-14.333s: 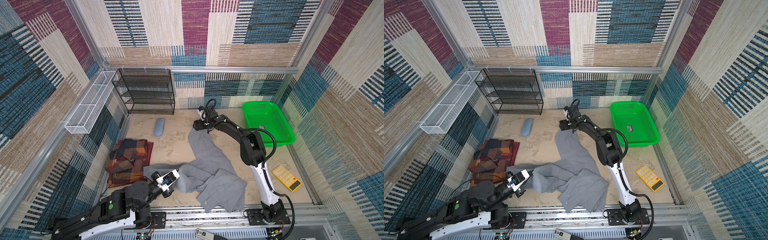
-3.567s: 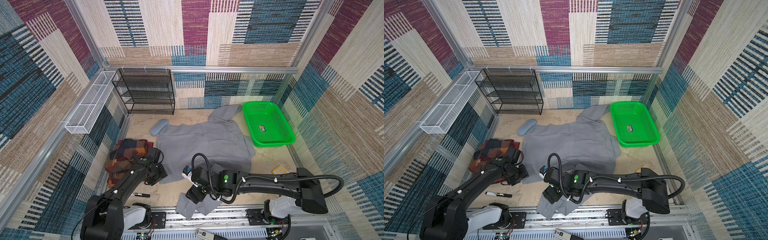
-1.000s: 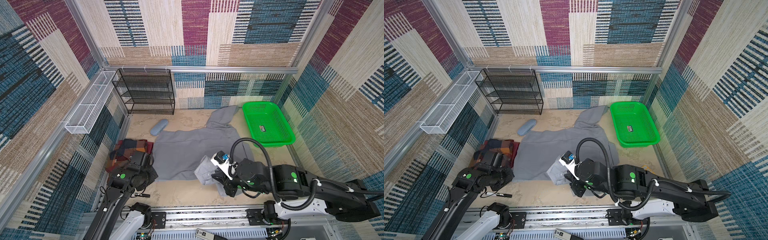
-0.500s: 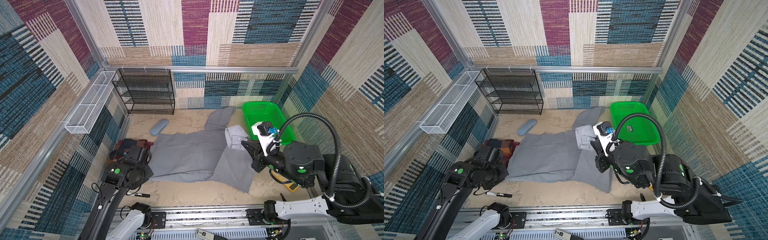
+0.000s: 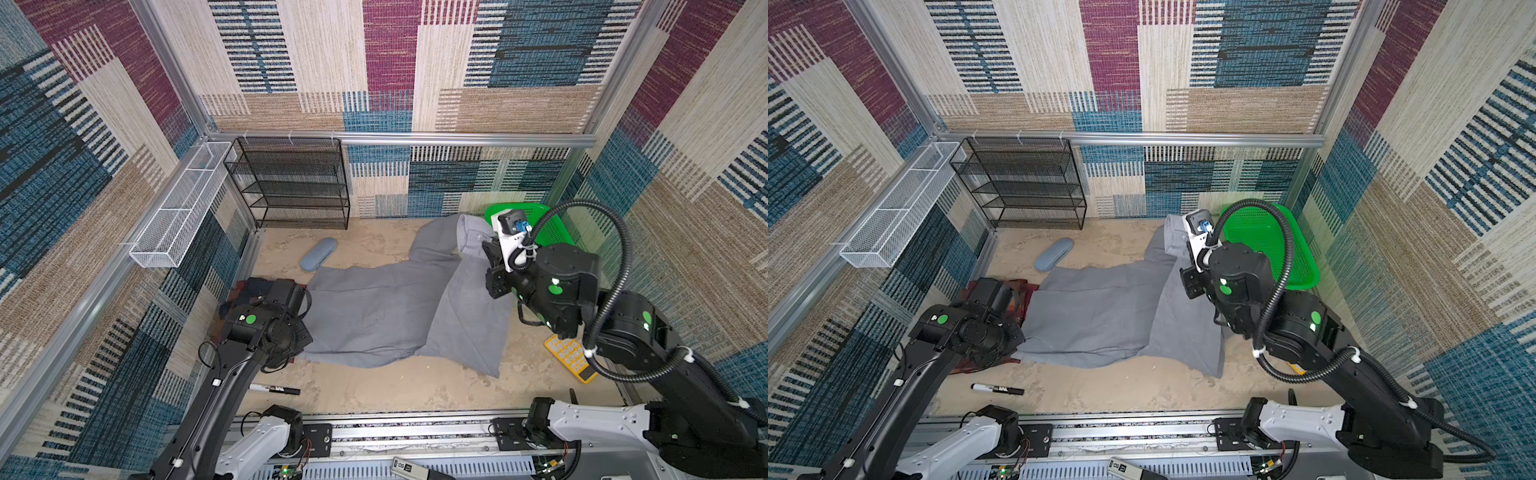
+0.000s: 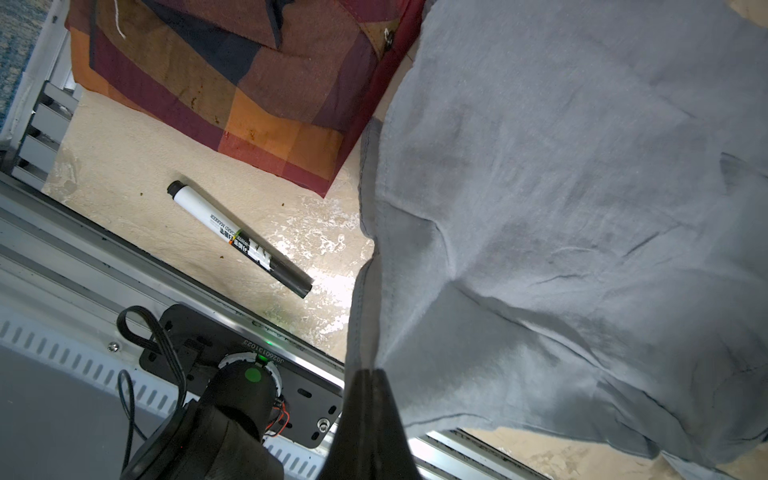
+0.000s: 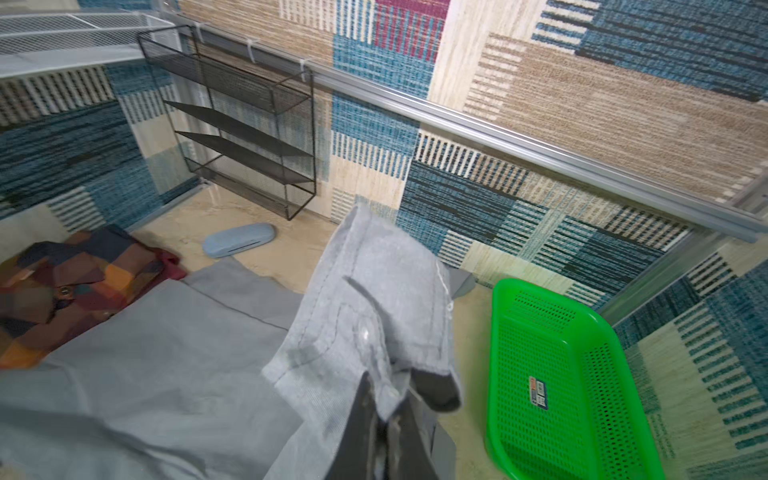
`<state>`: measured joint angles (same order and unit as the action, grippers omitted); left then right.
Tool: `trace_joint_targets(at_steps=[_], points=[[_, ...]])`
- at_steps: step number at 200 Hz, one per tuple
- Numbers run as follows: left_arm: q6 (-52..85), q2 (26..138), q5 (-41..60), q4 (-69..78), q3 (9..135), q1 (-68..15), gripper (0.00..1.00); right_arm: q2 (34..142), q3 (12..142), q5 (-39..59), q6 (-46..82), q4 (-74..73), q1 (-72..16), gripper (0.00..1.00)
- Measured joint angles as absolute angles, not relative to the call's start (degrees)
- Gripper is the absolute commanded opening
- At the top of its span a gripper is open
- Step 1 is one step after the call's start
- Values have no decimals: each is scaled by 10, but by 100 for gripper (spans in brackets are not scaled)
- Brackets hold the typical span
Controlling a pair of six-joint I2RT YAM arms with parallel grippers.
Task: Fold and stack the long sleeve shirts
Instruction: 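Lift the cuff with the right gripper and carry it toward the green basket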
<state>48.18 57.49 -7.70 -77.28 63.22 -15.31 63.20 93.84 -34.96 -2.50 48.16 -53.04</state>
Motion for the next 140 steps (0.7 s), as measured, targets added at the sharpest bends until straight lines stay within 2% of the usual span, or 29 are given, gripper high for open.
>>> trace_joint_targets(at_steps=[67,108,140], points=[[454,680,-74,-741,656,-143,0,770,1027,-234,-65,360,-398,0],[424,729,-76,-725,663,-123,0,828,1038,-160,-47,351,-320,0],[403,773,-73,-706,656,-102,0,876,1060,-143,-43,345,-299,0]])
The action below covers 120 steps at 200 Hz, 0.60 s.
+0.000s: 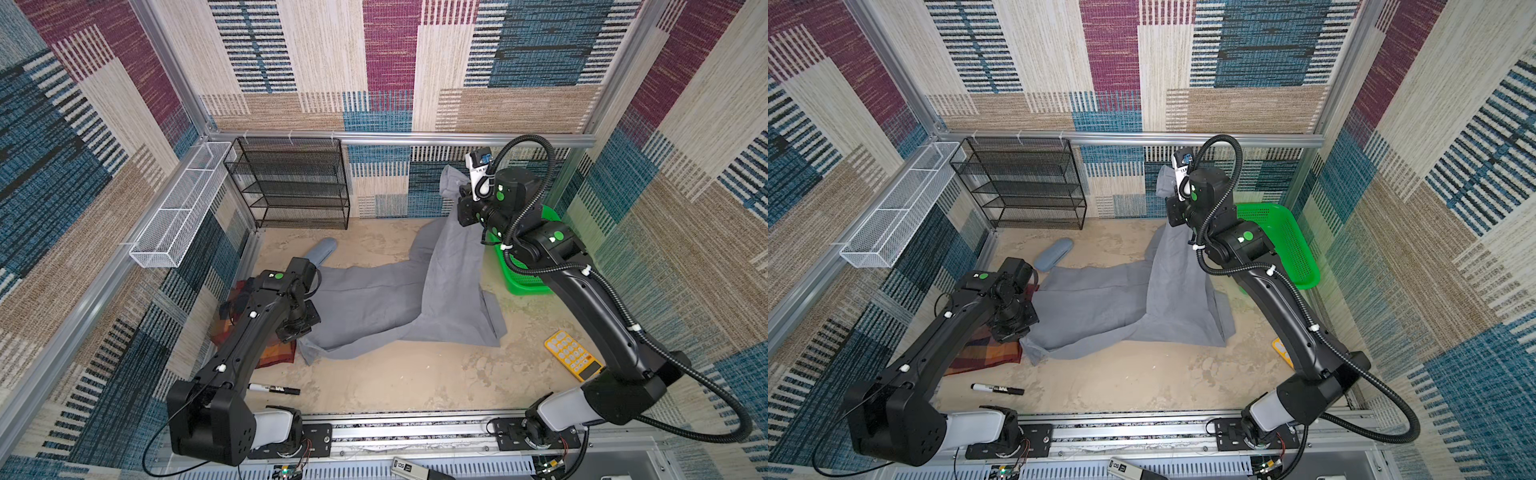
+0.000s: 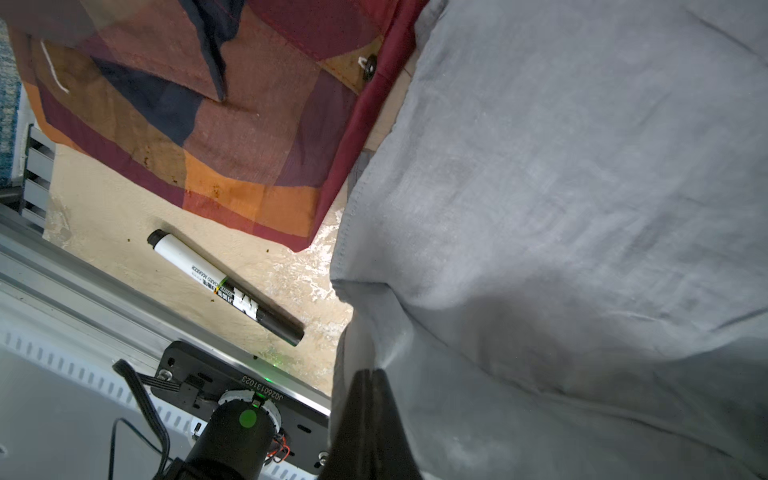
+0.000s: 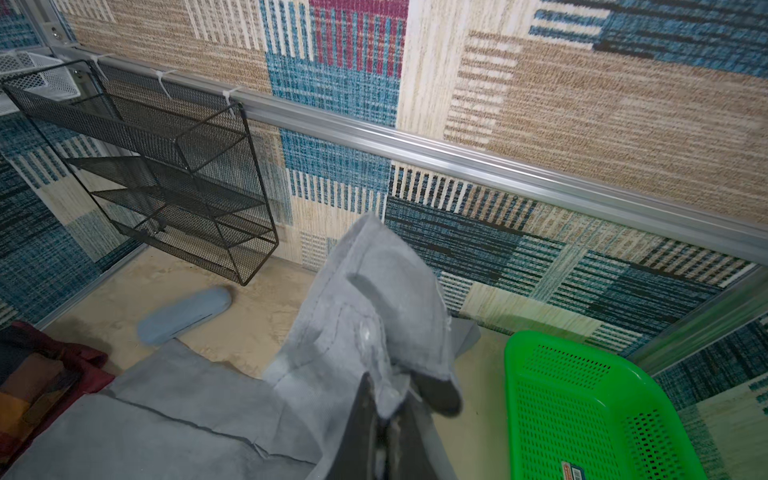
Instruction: Fold and stack the long sleeve shirts
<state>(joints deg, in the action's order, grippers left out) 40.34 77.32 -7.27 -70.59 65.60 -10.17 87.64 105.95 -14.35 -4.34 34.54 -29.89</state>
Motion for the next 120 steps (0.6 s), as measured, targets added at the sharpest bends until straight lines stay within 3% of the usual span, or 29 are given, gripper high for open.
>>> trace_joint_targets(at_steps=[99,120], points=[[347,852,-42,-679,647,-50,0,991,1052,-211,-43,352,-295,0],[328,861,-40,-679,639,-26,10,999,1034,-222,-40,348,-296,0]])
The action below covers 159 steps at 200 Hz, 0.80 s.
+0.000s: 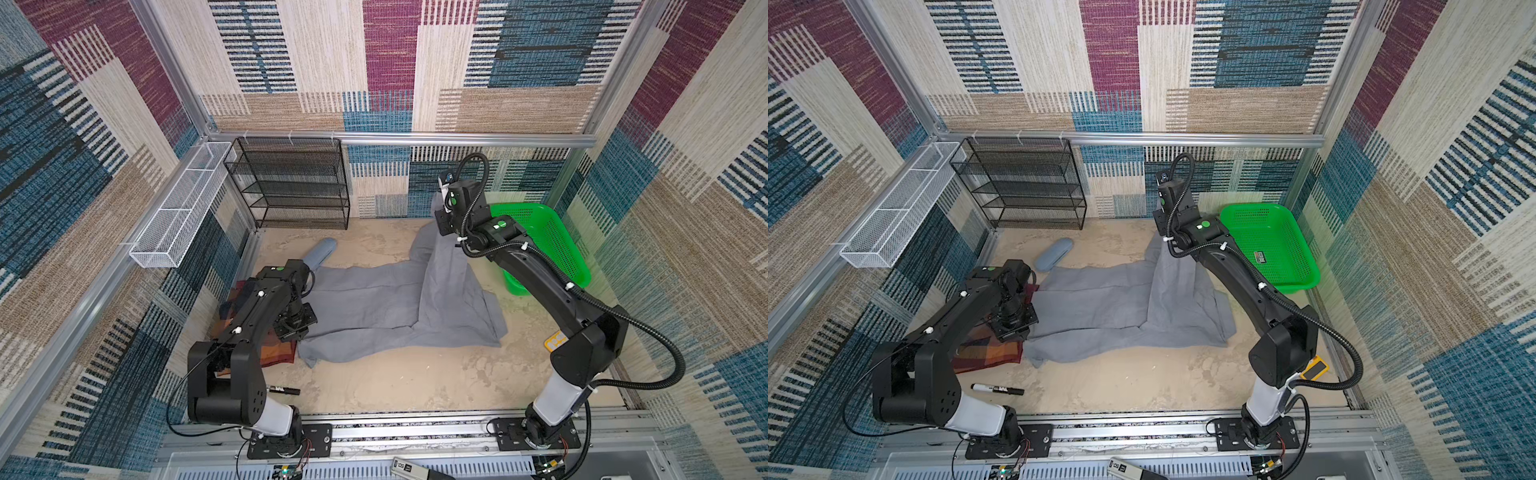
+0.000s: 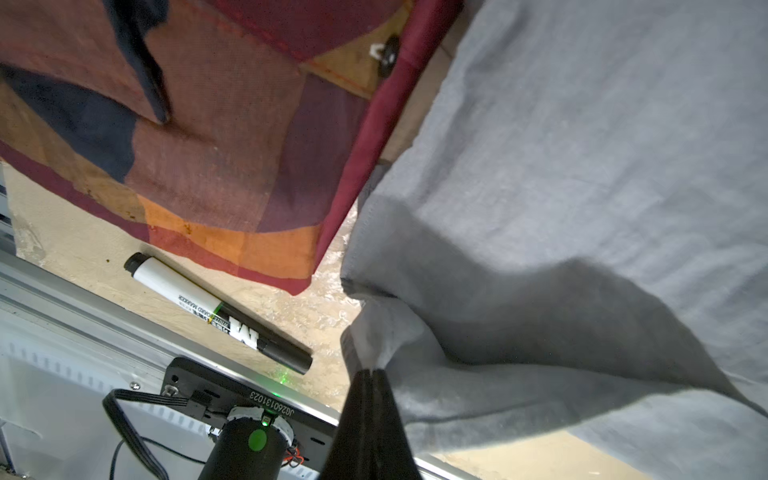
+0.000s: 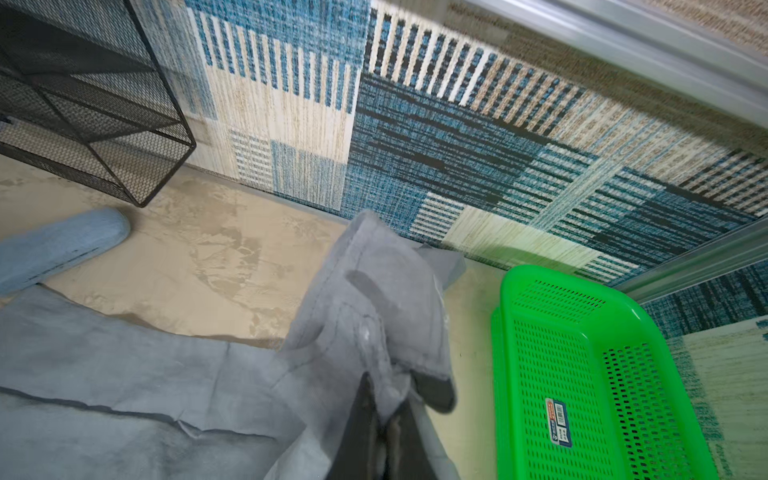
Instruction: Fold and stack the long sleeve shirts
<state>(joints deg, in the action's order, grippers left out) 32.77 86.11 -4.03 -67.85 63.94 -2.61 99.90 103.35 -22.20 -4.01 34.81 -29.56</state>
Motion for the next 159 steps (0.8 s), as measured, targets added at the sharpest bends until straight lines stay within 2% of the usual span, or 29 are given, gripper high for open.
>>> trace_joint_targets(at_steps=[10,16,26,29,34,37,40,61,85,109,118,125,145,159], points=[[319,860,-34,-680,637,-17,26,999,1017,-227,-36,345,-296,0],[313,858,-27,-680,635,-12,39,998,1005,-228,-32,343,-296,0],[308,855,-26,-680,635,-9,53,994,985,-231,-27,337,-296,0],[305,853,-25,-680,635,-8,60,993,978,-232,-24,335,-296,0],[302,851,-22,-680,635,-7,65,991,970,-234,-22,332,-296,0],[300,850,-19,-680,635,-6,73,990,966,-237,-20,331,-296,0],[299,850,-14,-681,635,-5,76,989,961,-239,-18,328,-296,0],[295,844,5,-683,639,-4,82,987,938,-259,-9,319,-289,0],[289,828,38,-683,649,-4,84,986,931,-275,-1,312,-272,0],[287,785,70,-684,648,-4,87,973,928,-258,-1,300,-271,24],[287,763,81,-684,642,-4,89,968,928,-241,0,297,-272,40],[287,747,89,-686,635,-3,90,964,929,-223,0,297,-273,49],[288,704,107,-690,612,-3,91,960,932,-180,7,301,-276,68],[288,677,116,-698,595,-3,92,956,936,-169,16,309,-279,74]])
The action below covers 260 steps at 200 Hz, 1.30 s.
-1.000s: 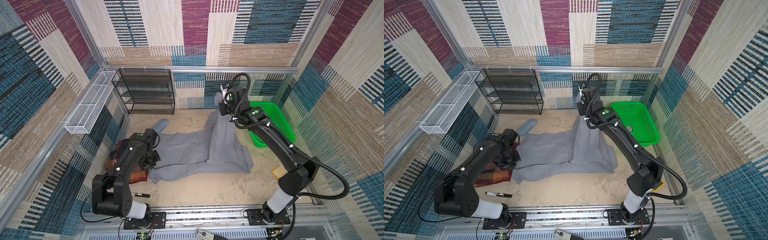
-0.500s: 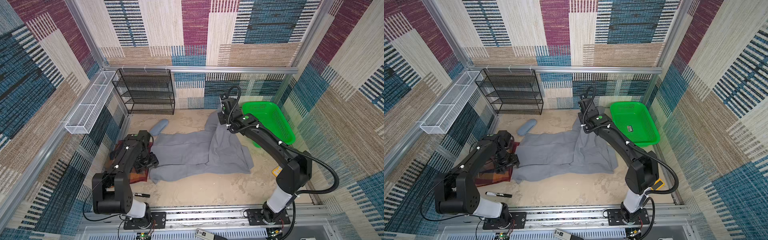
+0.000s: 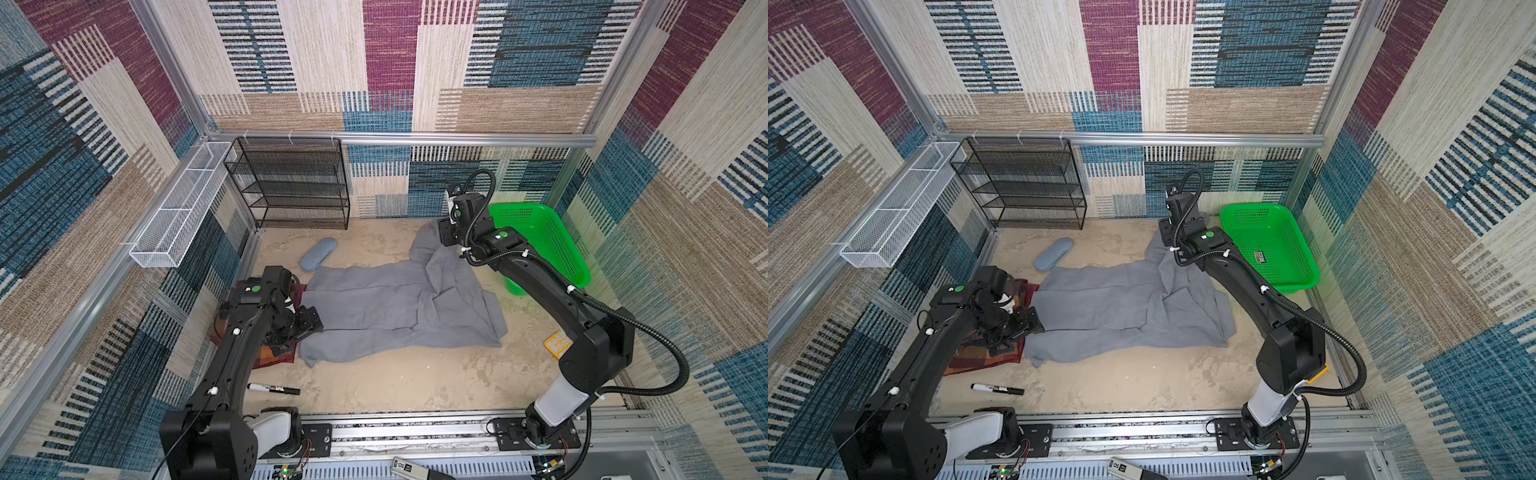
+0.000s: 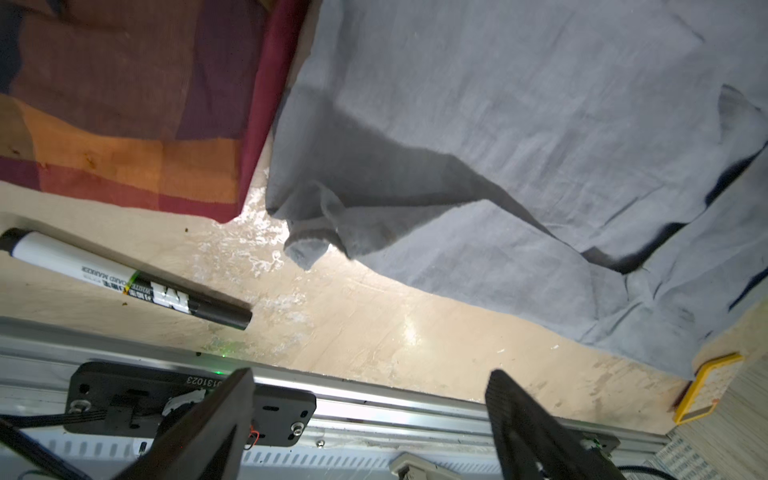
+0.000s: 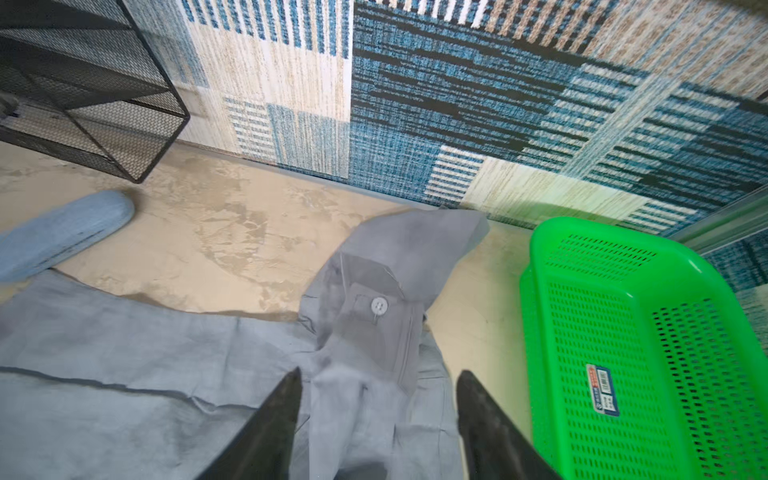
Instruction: Fold and stack the long sleeve shirts
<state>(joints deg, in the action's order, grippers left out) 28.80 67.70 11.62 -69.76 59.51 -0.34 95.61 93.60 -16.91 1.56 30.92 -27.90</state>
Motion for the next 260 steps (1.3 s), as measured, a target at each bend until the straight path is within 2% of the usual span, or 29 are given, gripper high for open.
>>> trace_joint_targets(at_steps=[38,92,124,145,169,216,249,260], points=[[309,616,154,-707,556,-20,94,907,903,-153,61,326,-303,76],[334,608,176,-693,504,-50,92,764,553,-64,208,290,-344,70],[334,633,183,-669,497,-53,91,744,428,-51,276,249,-345,69],[334,652,186,-654,497,-58,90,760,384,-43,298,214,-329,68],[334,665,188,-643,499,-65,90,778,336,-15,312,166,-271,68],[341,683,188,-624,497,-89,90,799,332,-5,307,98,-194,68],[359,699,183,-607,483,-113,90,758,322,-6,305,130,-135,67],[361,704,182,-602,478,-119,87,730,322,-5,305,145,-134,67]])
